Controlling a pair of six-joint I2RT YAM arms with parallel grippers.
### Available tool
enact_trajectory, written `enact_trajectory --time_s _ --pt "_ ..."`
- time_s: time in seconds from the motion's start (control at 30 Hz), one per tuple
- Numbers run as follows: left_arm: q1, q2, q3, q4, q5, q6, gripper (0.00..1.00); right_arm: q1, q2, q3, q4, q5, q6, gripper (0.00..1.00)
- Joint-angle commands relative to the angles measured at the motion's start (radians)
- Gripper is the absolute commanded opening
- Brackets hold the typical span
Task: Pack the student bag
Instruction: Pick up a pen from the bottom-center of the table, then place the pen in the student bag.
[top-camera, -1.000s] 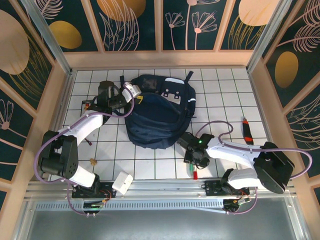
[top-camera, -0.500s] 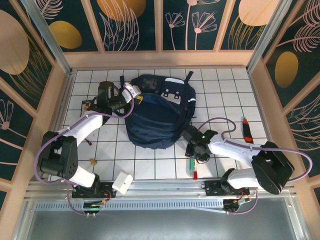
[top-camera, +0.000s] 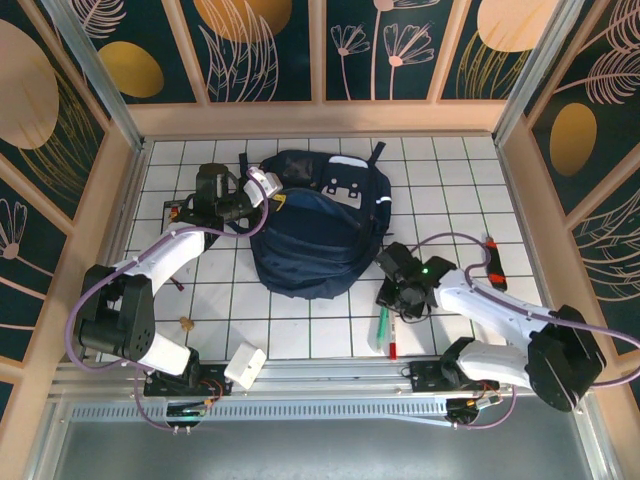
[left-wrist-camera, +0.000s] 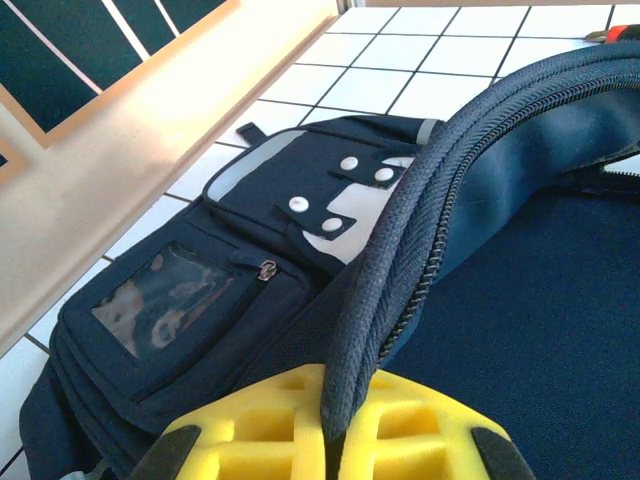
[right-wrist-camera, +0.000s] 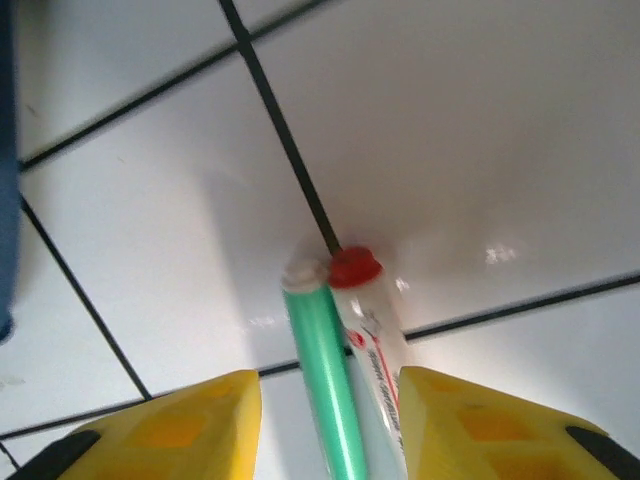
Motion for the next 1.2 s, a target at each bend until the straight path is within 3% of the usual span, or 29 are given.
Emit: enact_trajectory --time_s 0.0,0.13,0.2,0.33,0.4,0.53,0.83,1.0,1.07,1.17 --pt "-0.008 -0.022 0.001 -0.01 0.041 0.005 0.0 0.032 -0.003 -0.052 -0.071 -0.025 0.063 0.37" --pt "-0.008 -0.01 0.009 -0.008 0.046 -0.002 0.0 0.051 0.029 -0.073 -0.013 -0.031 0.07 0.37" --pt "-0.007 -0.005 0.018 -0.018 0.046 0.0 0.0 0.054 0.054 -0.086 0.029 -0.043 0.061 0.29" --pt "-0.007 -0.011 0.021 -0.032 0.044 0.001 0.0 0.055 0.111 -0.128 0.103 -0.041 0.073 0.28" --pt "-0.008 -0.014 0.016 -0.033 0.042 0.002 0.0 0.057 0.124 -0.141 0.118 -0.021 0.086 0.22" --pt "-0.007 -0.016 0.016 -0.046 0.043 0.003 0.0 0.057 0.111 -0.101 0.036 0.084 0.088 0.12" --pt "-0.008 -0.013 0.025 -0.023 0.043 -0.054 0.0 0.01 -0.03 0.106 -0.189 0.243 0.048 0.02" --pt "-0.007 -0.011 0.058 -0.022 0.056 -0.11 0.0 0.018 0.01 0.367 -0.019 0.099 -0.062 0.02" --pt "-0.008 -0.01 0.064 -0.02 0.067 -0.133 0.0 0.017 0.081 0.445 0.106 -0.027 0.008 0.03" --pt "-0.008 -0.011 0.068 -0.01 0.08 -0.157 0.0 0.034 0.176 0.465 0.305 -0.127 0.26 0.05"
